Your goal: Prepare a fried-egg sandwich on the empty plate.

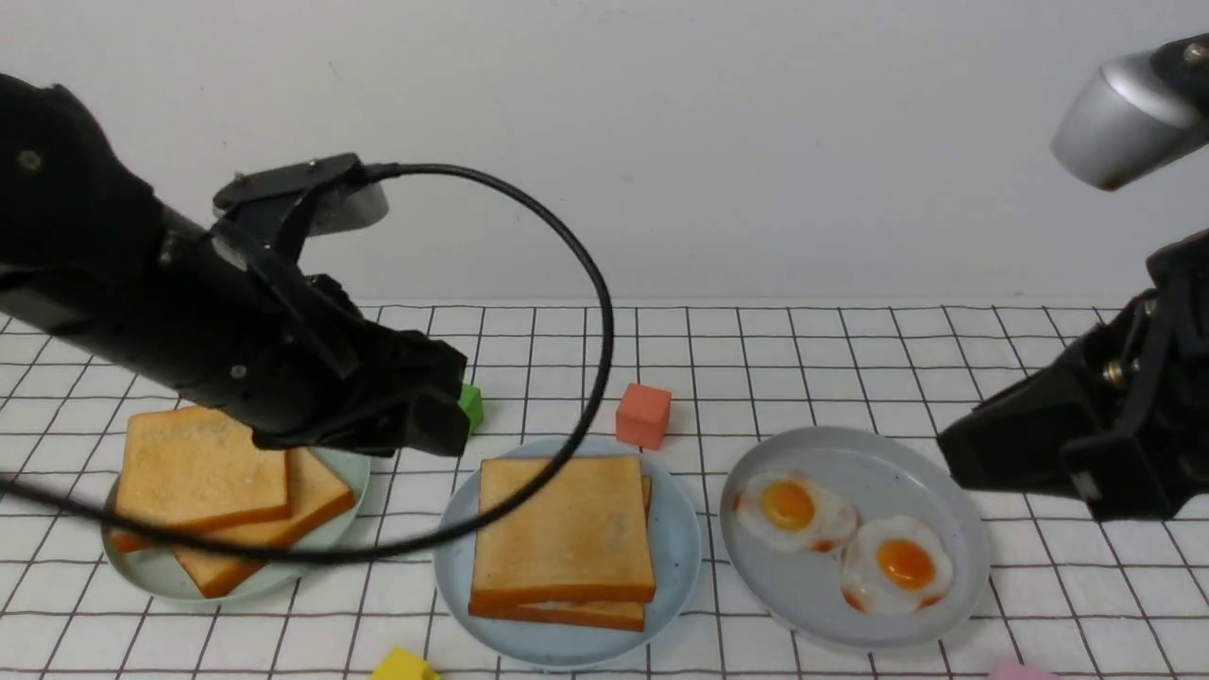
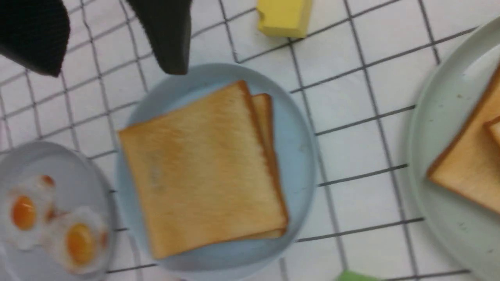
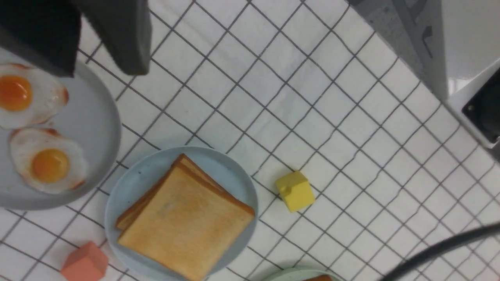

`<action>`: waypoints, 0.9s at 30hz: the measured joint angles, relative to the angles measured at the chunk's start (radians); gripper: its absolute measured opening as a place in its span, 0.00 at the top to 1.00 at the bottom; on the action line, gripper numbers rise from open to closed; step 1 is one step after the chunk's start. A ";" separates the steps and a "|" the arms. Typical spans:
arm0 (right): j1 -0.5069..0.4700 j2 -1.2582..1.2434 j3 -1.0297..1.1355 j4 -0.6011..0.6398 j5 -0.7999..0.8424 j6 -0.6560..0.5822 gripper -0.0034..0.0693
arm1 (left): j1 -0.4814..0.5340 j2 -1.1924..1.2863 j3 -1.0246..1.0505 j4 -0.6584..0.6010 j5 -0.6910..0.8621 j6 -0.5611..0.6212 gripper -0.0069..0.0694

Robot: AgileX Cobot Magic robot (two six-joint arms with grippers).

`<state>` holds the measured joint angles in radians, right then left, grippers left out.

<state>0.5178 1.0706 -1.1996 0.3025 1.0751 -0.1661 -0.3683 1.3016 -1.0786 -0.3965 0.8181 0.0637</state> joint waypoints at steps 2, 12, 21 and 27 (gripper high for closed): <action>0.000 0.000 0.000 -0.029 0.000 0.016 0.84 | -0.032 -0.079 0.037 0.023 -0.007 -0.031 0.63; 0.000 -0.198 0.252 -0.093 -0.335 0.023 0.97 | -0.168 -0.563 0.357 0.226 0.007 -0.356 0.93; 0.000 -0.739 0.799 -0.106 -0.824 0.025 0.97 | -0.203 -1.104 0.581 0.146 0.082 -0.439 0.93; 0.000 -1.011 1.013 -0.151 -0.874 0.027 0.96 | -0.205 -1.308 0.602 0.223 -0.039 -0.376 0.93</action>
<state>0.5178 0.0597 -0.1869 0.1512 0.2012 -0.1393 -0.5731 -0.0061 -0.4766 -0.1736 0.7789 -0.3121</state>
